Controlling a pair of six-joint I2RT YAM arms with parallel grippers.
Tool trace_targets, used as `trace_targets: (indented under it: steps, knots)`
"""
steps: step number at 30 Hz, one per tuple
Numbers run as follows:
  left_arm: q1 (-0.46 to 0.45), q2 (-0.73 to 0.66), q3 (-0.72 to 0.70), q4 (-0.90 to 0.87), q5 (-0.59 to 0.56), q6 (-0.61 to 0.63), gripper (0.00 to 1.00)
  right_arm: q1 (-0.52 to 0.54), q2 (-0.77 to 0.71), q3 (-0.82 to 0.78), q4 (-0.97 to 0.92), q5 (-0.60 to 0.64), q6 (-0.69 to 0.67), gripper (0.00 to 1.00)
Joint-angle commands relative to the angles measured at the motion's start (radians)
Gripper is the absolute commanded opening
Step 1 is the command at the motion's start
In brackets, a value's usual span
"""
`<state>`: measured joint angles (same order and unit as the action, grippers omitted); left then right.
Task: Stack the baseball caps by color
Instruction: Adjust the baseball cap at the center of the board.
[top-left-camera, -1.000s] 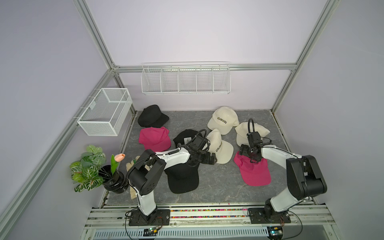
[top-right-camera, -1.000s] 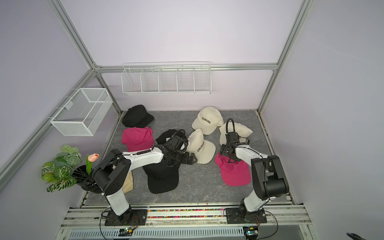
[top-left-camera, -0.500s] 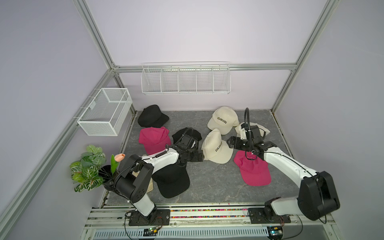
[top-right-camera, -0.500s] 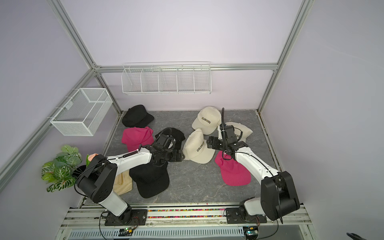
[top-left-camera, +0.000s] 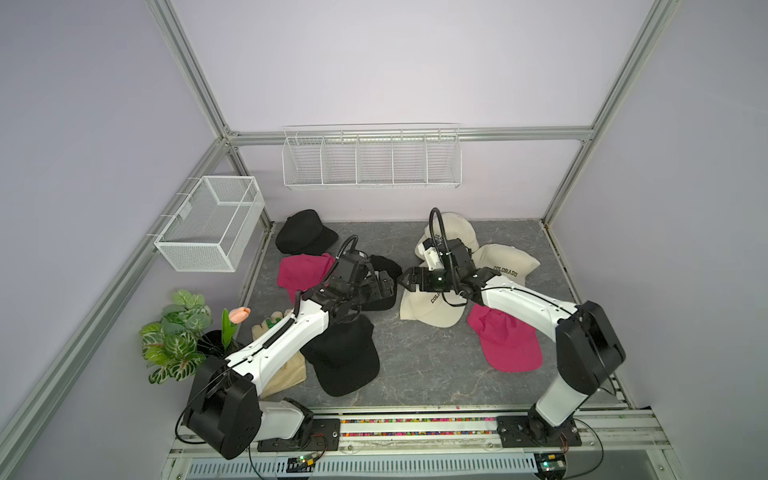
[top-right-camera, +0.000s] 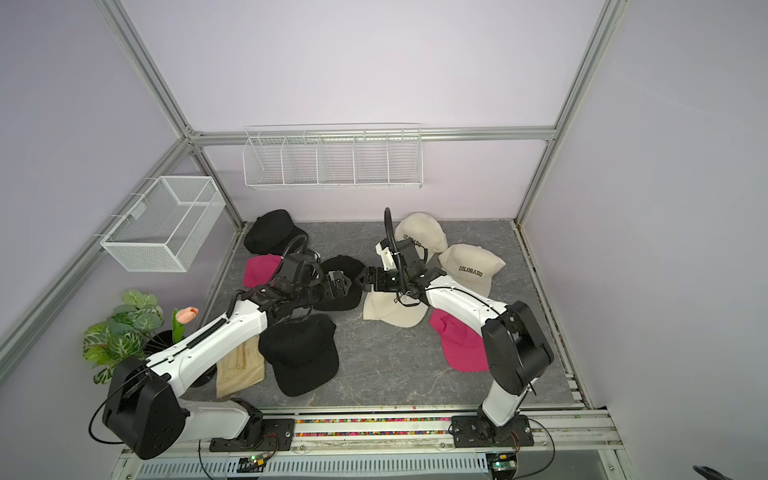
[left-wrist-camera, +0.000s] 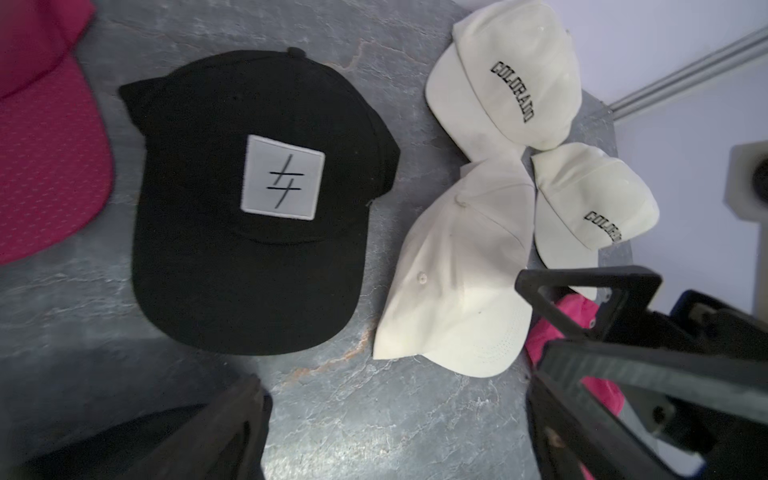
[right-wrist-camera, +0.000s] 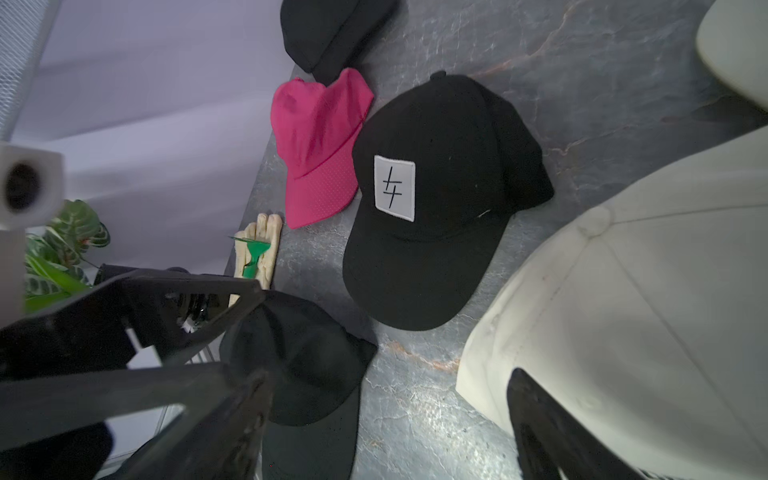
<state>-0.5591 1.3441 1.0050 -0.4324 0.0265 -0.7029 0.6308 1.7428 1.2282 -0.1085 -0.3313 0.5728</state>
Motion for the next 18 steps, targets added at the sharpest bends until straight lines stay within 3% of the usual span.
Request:
trace_targets:
  steps: [1, 8, 12, 16, 18]
  knots:
    - [0.039, 0.01, 0.014, -0.07, -0.071, -0.097, 1.0, 0.015, 0.062, 0.052, -0.026, -0.012, 0.026, 0.9]
    - [0.092, 0.08, -0.039, 0.217, 0.026, -0.209, 1.0, -0.002, 0.163, 0.116, -0.181, 0.181, -0.009, 0.89]
    - [0.09, 0.172, 0.063, 0.163, 0.089, -0.195, 1.0, -0.062, 0.17, 0.071, -0.188, 0.228, 0.008, 0.89]
    - [0.086, 0.208, -0.073, 0.441, 0.228, -0.349, 1.0, -0.102, 0.128, 0.037, -0.145, 0.21, 0.006, 0.89]
    - [0.077, 0.22, -0.127, 0.525, 0.225, -0.42, 1.0, -0.109, 0.099, 0.027, -0.114, 0.194, 0.001, 0.89]
